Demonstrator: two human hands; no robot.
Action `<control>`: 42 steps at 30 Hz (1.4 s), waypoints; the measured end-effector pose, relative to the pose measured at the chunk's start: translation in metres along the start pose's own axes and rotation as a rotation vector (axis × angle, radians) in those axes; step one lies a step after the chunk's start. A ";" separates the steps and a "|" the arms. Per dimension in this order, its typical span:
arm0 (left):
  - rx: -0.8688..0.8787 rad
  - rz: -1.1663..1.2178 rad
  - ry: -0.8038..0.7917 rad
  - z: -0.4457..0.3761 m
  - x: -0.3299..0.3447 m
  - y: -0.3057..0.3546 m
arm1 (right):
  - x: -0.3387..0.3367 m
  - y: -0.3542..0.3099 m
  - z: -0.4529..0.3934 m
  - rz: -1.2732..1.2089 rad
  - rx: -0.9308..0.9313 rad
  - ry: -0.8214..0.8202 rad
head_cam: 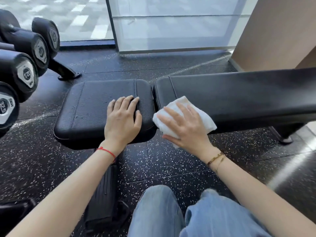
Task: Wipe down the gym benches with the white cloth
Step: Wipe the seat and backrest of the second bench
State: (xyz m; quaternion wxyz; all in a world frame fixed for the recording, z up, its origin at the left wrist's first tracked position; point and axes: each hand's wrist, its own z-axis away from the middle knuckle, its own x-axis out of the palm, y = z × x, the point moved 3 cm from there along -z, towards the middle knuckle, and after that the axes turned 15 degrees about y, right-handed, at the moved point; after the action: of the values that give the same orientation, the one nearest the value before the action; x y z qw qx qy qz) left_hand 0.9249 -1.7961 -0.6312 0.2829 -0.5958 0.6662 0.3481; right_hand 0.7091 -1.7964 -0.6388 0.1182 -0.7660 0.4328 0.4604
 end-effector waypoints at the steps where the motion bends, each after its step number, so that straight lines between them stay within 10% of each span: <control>1: 0.005 -0.004 0.001 0.001 0.000 0.000 | -0.001 0.001 0.007 0.036 -0.008 0.038; 18: 0.003 -0.060 0.054 0.004 0.001 0.001 | 0.006 0.017 0.005 0.003 0.050 0.242; 25: -0.004 -0.086 0.043 0.005 0.003 0.005 | 0.004 0.054 0.034 0.012 0.373 0.359; 33: -0.007 -0.081 0.039 0.006 0.002 0.002 | 0.018 0.003 0.013 0.039 0.058 0.315; 42: -0.016 -0.085 0.029 0.005 0.003 0.006 | 0.005 0.051 0.031 -0.058 0.529 0.331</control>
State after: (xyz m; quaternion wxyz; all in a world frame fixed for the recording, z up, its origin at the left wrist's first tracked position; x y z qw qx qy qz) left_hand 0.9187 -1.7939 -0.6361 0.2828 -0.6309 0.6415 0.3324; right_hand 0.6526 -1.8115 -0.6483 0.2542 -0.7853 0.5289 0.1973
